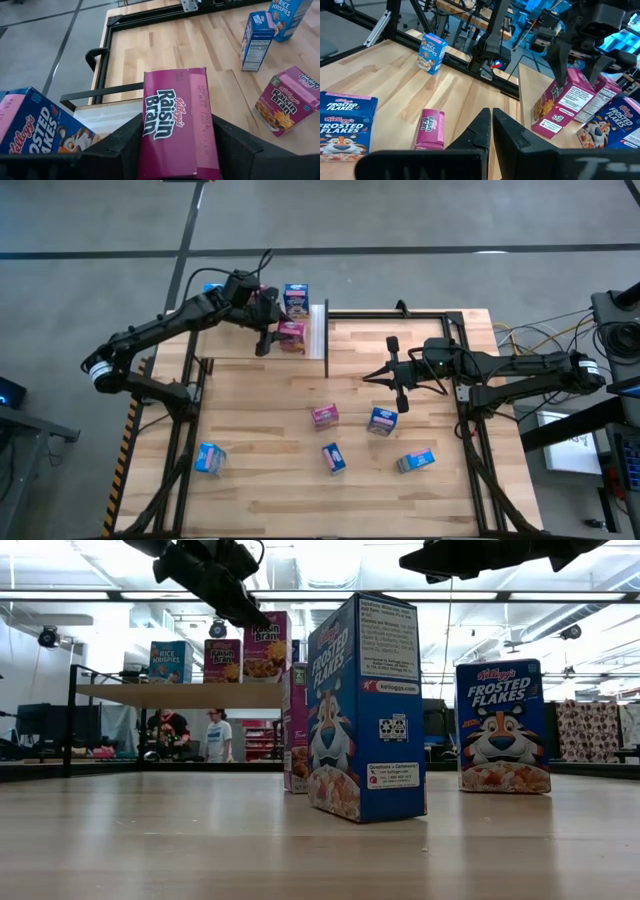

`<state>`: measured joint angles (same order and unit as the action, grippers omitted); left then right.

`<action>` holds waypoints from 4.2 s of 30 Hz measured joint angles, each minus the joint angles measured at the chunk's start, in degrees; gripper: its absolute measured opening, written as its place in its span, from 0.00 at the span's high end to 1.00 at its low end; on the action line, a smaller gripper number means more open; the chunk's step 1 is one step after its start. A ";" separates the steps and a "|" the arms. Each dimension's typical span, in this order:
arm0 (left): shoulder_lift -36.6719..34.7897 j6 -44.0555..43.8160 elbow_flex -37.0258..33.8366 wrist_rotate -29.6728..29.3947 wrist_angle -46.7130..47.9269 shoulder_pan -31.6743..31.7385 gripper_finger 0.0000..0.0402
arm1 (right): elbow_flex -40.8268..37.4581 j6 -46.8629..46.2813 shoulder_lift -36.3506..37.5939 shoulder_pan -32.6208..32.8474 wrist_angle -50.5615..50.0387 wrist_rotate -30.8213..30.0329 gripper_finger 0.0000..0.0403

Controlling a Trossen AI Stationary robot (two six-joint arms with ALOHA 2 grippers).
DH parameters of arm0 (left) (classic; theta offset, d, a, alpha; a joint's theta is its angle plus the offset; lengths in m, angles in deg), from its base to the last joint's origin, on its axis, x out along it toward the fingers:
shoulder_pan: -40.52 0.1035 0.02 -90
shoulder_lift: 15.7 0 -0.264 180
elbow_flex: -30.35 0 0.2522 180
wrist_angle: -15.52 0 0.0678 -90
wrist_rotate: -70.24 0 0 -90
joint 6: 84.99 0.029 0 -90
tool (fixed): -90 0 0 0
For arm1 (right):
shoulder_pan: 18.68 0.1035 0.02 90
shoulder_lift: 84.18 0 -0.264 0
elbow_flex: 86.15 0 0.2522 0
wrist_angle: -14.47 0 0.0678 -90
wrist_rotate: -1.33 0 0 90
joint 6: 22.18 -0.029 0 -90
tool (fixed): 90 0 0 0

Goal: Stack cereal on shelf
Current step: Put the top pink cereal box on the shelf

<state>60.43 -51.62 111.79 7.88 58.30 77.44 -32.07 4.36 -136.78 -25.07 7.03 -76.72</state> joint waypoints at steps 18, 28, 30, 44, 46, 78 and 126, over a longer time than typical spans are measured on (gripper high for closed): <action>-7.16 4.16 0.00 -3.11 9.43 5.54 0.55 | 0.00 -0.37 0.00 -0.01 -0.04 0.00 0.98; -7.67 6.82 0.00 -3.21 12.45 12.11 0.55 | 0.00 -0.39 0.00 -0.01 -0.04 0.00 0.98; -7.67 6.75 0.00 -3.19 12.52 12.92 0.55 | 0.00 -0.39 0.00 -0.02 -0.04 0.00 0.98; -7.67 5.19 -0.17 -5.83 15.40 13.64 0.55 | 0.00 -0.39 0.00 -0.01 -0.04 0.00 0.98; -7.67 4.33 -0.17 -7.85 15.36 13.64 0.55 | 0.00 -0.39 0.00 0.00 -0.04 0.00 0.98; -12.82 -0.69 5.49 -9.11 17.08 11.42 0.40 | 0.00 -0.61 0.00 0.00 -0.04 0.00 0.98; -11.12 -12.92 1.16 -51.40 23.90 -8.98 1.00 | 0.00 -0.57 0.00 -0.02 -0.03 0.00 0.98</action>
<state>49.31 -64.54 112.95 -43.52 82.21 68.47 -32.07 3.80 -136.78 -25.09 7.00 -76.72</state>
